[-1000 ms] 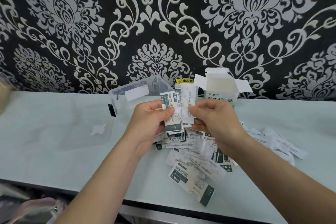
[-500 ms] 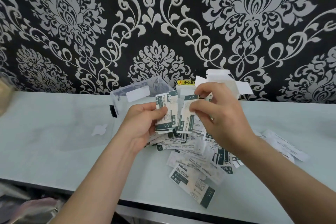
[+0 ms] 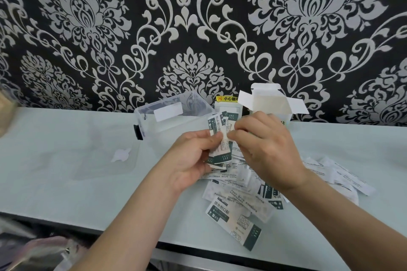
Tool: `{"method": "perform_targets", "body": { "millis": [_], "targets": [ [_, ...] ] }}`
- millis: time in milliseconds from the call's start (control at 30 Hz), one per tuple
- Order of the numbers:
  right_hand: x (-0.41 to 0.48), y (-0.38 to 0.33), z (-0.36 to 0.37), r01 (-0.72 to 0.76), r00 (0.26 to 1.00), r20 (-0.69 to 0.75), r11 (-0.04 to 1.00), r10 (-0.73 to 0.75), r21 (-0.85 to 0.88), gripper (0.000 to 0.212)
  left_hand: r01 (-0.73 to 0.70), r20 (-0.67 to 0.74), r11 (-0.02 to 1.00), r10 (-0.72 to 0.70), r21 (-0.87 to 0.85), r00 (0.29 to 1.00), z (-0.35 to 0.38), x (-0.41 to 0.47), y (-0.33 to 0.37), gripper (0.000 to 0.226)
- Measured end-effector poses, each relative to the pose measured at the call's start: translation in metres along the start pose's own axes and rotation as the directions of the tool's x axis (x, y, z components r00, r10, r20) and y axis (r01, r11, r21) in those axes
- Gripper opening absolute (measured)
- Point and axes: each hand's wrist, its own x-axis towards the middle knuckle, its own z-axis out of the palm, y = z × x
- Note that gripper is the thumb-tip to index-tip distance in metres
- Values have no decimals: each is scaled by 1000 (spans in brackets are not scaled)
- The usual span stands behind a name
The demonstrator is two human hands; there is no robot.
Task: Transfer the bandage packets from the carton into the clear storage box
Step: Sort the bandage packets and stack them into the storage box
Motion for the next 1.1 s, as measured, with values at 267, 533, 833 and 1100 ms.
{"method": "perform_targets", "body": {
  "millis": [267, 533, 833, 1100],
  "targets": [
    [19, -28, -8, -696, 336, 757, -394, 560, 600, 34, -213, -109, 931, 254, 297, 961, 13, -2, -10, 22],
    [21, -31, -13, -515, 268, 834, -659, 483, 548, 27, -446, 273, 393, 421, 804, 865, 19, -14, -5, 92],
    [17, -35, -12, -870, 270, 864, -277, 425, 409, 26, -510, 456, 54, 374, 858, 807, 15, -19, -8, 106],
    [16, -24, -13, -887, 244, 835, -235, 494, 398, 18, -172, 159, 34, 245, 984, 956, -32, -14, 20, 65]
  ]
}}
